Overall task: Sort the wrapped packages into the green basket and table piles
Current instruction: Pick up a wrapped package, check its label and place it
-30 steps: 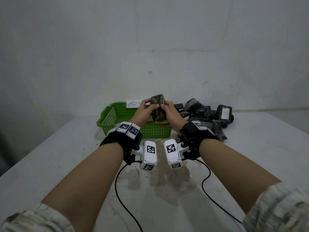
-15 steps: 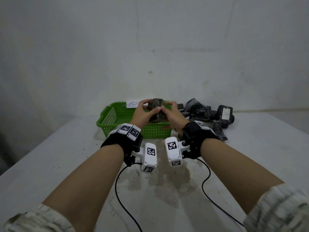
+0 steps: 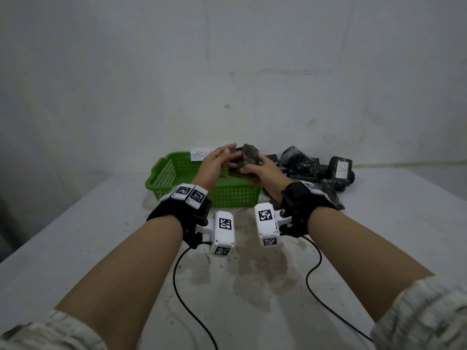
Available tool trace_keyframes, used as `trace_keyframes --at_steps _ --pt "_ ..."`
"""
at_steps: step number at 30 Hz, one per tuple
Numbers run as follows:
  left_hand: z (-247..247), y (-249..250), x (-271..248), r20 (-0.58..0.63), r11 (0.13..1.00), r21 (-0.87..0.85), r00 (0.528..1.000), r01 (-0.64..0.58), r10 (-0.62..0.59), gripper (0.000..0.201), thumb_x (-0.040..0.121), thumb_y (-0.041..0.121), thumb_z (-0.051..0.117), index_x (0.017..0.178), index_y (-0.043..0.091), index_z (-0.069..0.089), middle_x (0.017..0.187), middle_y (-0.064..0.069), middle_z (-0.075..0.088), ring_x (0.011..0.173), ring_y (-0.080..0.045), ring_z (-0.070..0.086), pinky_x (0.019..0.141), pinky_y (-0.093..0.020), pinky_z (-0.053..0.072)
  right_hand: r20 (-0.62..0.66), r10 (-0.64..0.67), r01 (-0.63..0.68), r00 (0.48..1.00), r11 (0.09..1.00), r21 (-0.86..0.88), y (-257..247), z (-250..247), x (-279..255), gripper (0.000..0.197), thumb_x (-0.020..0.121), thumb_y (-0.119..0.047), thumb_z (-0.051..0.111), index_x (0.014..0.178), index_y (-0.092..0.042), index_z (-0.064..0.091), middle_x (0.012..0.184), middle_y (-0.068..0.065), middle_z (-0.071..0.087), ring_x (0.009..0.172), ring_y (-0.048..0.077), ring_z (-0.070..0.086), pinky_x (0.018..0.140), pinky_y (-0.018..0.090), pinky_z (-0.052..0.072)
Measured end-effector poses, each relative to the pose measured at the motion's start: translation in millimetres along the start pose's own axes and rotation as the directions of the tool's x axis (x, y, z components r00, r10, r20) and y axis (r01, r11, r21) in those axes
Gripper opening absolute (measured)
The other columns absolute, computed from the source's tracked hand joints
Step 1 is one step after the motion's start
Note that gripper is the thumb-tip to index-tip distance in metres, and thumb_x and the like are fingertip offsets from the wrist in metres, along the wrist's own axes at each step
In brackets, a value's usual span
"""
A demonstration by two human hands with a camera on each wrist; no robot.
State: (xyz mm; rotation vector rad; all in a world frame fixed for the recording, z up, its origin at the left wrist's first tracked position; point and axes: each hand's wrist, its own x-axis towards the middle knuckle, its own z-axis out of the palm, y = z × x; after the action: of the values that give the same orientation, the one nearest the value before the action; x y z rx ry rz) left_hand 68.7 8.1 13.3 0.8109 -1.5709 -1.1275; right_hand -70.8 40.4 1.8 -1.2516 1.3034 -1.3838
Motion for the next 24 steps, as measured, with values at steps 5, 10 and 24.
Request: trace_keyframes --at_steps 5,10,24 --pt "4.6 -5.9 -1.0 -0.140 0.995 0.062 0.987 -0.073 0.081 0.031 0.090 0.007 0.058 0.120 0.010 0.053 0.082 0.004 0.050 0.066 -0.006 0.051 0.047 -0.010 0.041 0.035 0.062 -0.070 0.997 0.941 0.330 2.4 2.3 1.5 0.058 0.081 0.016 0.042 0.136 -0.002 0.040 0.122 0.019 0.052 0.105 0.032 0.053 0.084 0.040 0.052" --pt "2.9 -9.1 -3.8 -0.026 0.999 -0.028 0.999 0.024 -0.025 0.033 0.090 0.016 0.061 0.118 0.023 0.046 0.108 -0.014 0.058 0.099 -0.025 0.060 0.077 -0.036 0.054 0.086 0.042 -0.069 0.995 0.934 0.350 -2.3 1.3 -2.2 0.051 0.087 0.005 0.055 0.136 -0.003 0.040 0.124 0.018 0.054 0.102 0.028 0.059 0.074 0.033 0.056" --pt "3.0 -0.2 -7.3 0.048 0.994 -0.064 0.995 0.092 -0.089 0.035 0.091 0.006 0.056 0.114 0.021 0.036 0.091 -0.008 0.062 0.083 -0.017 0.061 0.063 -0.028 0.055 0.070 0.051 -0.065 0.996 0.974 0.216 -5.1 6.3 -4.5 0.033 0.096 -0.005 0.046 0.129 -0.002 0.045 0.118 0.015 0.054 0.096 0.024 0.058 0.070 0.036 0.055"
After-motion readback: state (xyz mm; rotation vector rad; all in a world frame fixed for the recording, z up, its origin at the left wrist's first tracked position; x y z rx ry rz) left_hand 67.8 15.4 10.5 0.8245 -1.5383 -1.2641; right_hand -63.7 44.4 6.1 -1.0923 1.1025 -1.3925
